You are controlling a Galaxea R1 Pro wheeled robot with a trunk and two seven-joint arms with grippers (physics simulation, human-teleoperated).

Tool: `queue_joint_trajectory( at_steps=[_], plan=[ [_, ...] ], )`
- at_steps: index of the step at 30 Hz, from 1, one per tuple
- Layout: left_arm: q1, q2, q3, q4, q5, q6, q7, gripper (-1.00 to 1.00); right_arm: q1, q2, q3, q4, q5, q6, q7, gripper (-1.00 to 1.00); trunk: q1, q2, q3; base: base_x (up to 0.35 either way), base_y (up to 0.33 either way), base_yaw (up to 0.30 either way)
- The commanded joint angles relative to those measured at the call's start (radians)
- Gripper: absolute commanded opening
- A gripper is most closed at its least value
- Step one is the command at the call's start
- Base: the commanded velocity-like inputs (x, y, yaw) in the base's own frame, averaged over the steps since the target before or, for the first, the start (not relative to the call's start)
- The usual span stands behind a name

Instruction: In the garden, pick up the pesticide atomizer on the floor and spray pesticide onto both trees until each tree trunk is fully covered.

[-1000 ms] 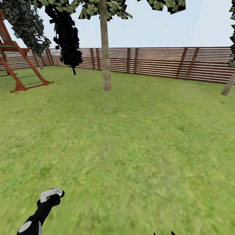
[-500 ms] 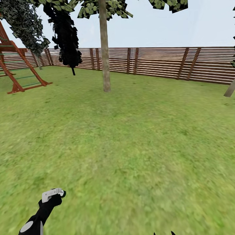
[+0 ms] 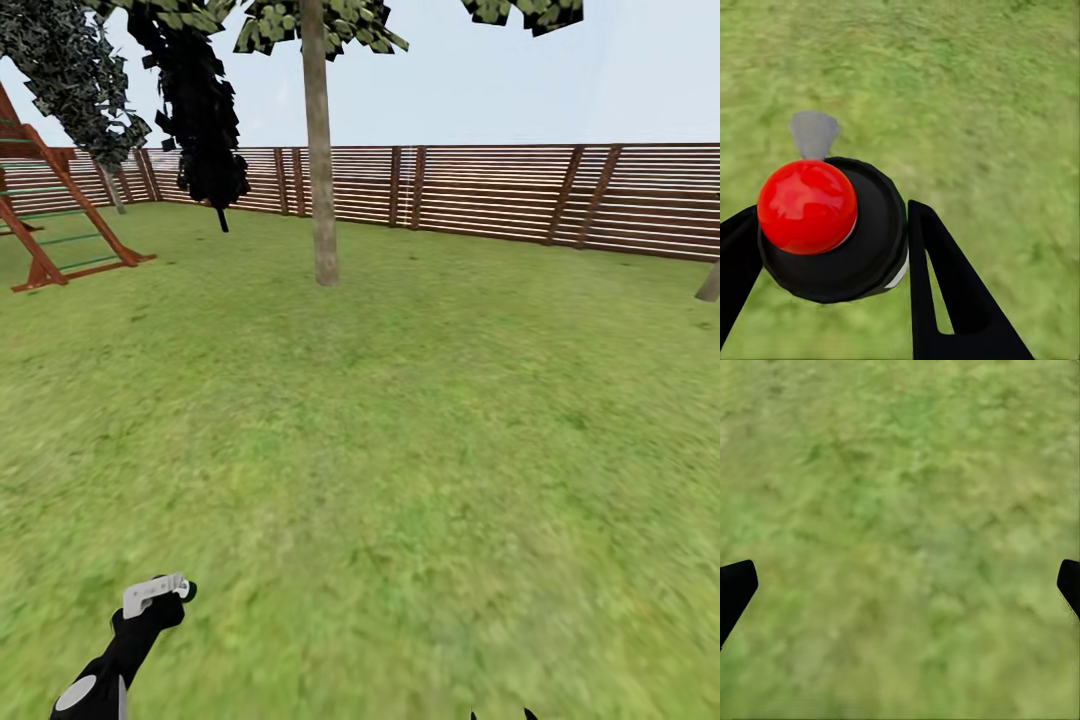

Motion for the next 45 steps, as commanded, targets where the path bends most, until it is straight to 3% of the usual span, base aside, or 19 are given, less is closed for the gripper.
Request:
queue_joint_trajectory(
  at_steps=[1, 7, 8, 9, 11, 14, 17, 20, 23, 25, 27, 45],
  plan=[
    [0.0, -0.002, -0.001, 0.003, -0.001, 0.0, 0.001, -1.0, 0.0, 0.0, 0.0, 0.0, 0.0, 0.0, 0.0, 1.0, 0.0, 0.0, 0.0, 0.34, 0.0, 0.0],
    [0.004, -0.001, -0.009, -0.043, -0.008, 0.001, 0.001, -1.0, 0.0, 0.0, 0.0, 0.0, 0.0, 0.0, 0.0, 1.0, 0.0, 0.0, 0.0, 0.34, 0.0, 0.0],
    [0.004, -0.002, -0.027, -0.054, -0.013, 0.003, 0.001, -1.0, 0.0, 0.0, 0.0, 0.0, 0.0, 0.0, 0.0, 1.0, 0.0, 0.0, 0.0, 0.341, 0.0, 0.0],
    [0.006, -0.01, -0.076, -0.118, -0.025, 0.016, 0.003, -1.0, 0.0, 0.0, 0.0, 0.0, 0.0, 0.0, 0.0, 1.0, 0.0, 0.0, 0.0, 0.341, 0.0, 0.0],
    [0.018, -0.015, -0.089, -0.14, -0.037, 0.017, 0.007, -1.0, 0.0, 0.0, 0.0, 0.0, 0.0, 0.001, 0.0, 1.0, 0.0, 0.0, 0.0, 0.341, 0.0, 0.0],
    [0.034, -0.015, -0.089, -0.139, -0.036, 0.025, 0.009, -1.0, 0.0, 0.0, 0.0, 0.0, 0.0, 0.001, 0.0, 1.0, 0.0, 0.0, 0.0, 0.341, 0.0, 0.0],
    [0.037, -0.016, -0.079, -0.071, -0.036, 0.02, 0.02, -1.0, 0.0, 0.0, 0.0, 0.0, 0.0, 0.001, 0.0, 1.0, 0.0, 0.0, 0.0, 0.341, 0.0, 0.0],
    [0.039, -0.015, -0.076, -0.013, -0.037, 0.019, 0.079, -1.0, 0.0, 0.0, 0.0, 0.0, 0.0, 0.001, 0.0, 1.0, 0.0, 0.0, 0.0, 0.322, 0.1, 0.0],
    [0.04, -0.019, -0.09, -0.065, -0.036, 0.038, 0.103, -1.0, 0.0, 0.0, 0.0, 0.0, 0.0, 0.001, 0.0, 1.0, 0.0, 0.0, 0.0, 0.295, 0.173, 0.0],
    [0.04, -0.02, -0.098, -0.113, -0.035, 0.103, 0.103, -1.0, 0.0, 0.0, 0.0, 0.0, 0.0, 0.001, 0.0, 1.0, 0.0, 0.0, 0.0, 0.275, 0.199, 0.0],
    [0.04, -0.018, -0.099, -0.114, -0.035, 0.118, 0.103, -1.0, 0.0, 0.0, 0.0, 0.0, 0.0, 0.001, 0.0, 1.0, 0.0, 0.0, 0.0, 0.26, 0.214, 0.0],
    [0.04, -0.014, -0.094, -0.086, -0.034, 0.127, 0.11, -1.0, 0.0, 0.0, 0.0, 0.0, 0.0, 0.001, 0.0, 1.0, 0.0, 0.0, 0.0, 0.188, 0.245, 0.0]
  ],
)
